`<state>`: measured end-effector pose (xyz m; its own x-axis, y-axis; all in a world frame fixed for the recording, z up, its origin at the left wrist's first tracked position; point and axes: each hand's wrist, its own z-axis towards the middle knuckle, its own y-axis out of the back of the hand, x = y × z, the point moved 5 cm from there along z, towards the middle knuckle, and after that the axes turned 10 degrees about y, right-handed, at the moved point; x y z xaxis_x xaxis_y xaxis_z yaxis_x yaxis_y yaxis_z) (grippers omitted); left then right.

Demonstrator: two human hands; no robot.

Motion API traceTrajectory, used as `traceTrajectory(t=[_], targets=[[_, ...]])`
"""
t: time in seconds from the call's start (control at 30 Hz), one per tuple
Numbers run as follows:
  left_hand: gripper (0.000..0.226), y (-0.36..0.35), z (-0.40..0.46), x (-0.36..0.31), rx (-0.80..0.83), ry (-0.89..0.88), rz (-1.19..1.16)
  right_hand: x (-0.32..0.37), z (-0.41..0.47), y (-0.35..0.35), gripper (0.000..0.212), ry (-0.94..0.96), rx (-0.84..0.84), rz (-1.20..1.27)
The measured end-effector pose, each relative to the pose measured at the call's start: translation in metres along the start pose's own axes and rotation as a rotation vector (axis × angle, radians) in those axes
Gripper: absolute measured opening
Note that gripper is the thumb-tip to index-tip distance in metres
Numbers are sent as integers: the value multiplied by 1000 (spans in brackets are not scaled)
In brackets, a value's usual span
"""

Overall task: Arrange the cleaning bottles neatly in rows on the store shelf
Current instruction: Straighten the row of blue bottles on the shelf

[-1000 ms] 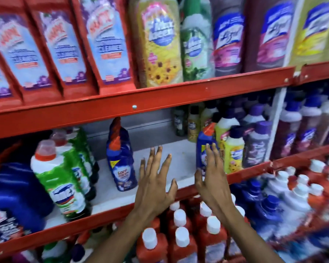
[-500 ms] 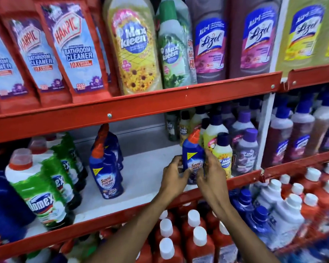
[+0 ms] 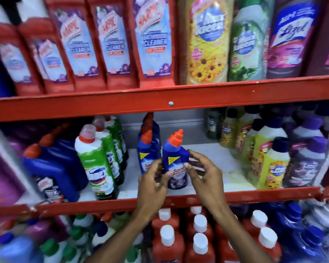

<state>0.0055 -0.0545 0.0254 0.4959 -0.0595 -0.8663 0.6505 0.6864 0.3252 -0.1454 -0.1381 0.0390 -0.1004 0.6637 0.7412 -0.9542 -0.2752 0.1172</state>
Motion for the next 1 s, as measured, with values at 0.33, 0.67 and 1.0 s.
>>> traceTrajectory(t=[0.33,0.67,1.0], targets=[[34,59,2,52,-75,121,28,-9,-11,-75,30,-24,120,18],[48,57,-12,64,-25,206,-32,-36,-34,-82,46,-230,149,29],[62,38,-7,70,75,326,-177,-39,-36,-122,82,-387,256,322]])
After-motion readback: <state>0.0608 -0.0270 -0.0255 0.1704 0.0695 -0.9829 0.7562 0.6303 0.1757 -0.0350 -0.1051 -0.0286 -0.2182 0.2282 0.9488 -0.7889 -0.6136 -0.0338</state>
